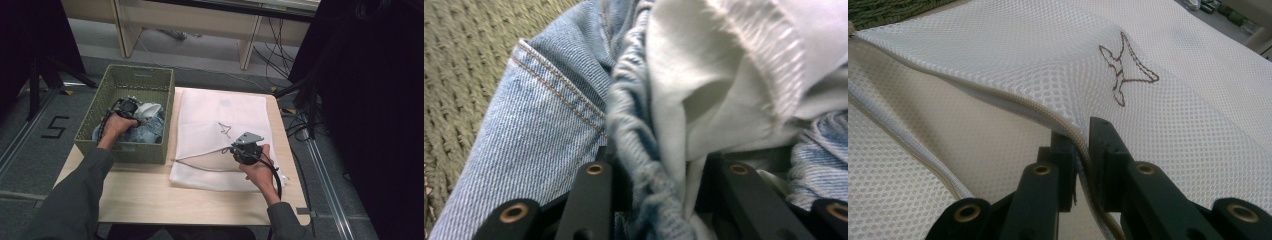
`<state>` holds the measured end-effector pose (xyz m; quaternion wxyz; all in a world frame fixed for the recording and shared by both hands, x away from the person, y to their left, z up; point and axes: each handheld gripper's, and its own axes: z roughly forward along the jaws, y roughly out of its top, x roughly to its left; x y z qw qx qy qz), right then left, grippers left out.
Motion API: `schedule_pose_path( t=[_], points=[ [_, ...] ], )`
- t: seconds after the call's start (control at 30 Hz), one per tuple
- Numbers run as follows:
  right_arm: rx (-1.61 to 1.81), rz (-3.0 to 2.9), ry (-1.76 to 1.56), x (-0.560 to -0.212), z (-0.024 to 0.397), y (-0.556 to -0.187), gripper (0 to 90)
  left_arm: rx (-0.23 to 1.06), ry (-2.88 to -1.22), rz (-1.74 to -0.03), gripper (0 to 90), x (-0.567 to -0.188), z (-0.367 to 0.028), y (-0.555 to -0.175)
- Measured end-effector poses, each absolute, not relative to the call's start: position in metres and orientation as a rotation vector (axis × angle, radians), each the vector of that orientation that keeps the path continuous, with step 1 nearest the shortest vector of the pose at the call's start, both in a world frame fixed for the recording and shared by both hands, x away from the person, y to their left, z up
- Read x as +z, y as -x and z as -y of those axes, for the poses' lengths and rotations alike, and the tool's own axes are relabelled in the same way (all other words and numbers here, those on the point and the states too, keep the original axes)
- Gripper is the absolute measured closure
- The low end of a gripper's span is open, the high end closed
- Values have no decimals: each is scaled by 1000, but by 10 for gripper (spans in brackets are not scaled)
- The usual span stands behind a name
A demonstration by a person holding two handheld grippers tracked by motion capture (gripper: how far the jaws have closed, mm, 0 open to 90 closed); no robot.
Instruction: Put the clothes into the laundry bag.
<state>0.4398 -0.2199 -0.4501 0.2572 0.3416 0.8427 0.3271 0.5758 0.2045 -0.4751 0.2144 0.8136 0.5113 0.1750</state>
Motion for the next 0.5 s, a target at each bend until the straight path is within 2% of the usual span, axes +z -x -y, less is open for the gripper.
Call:
schedule_pose_path(
  t=[0.3, 0.5],
  points=[
    [896, -2287, -924, -449, 220, -440, 821, 501, -2199, -1394, 734, -463, -207, -572],
    [902, -2280, -928, -449, 220, -441, 829, 500, -2139, -1338, 737, -441, -209, -567]
  ],
)
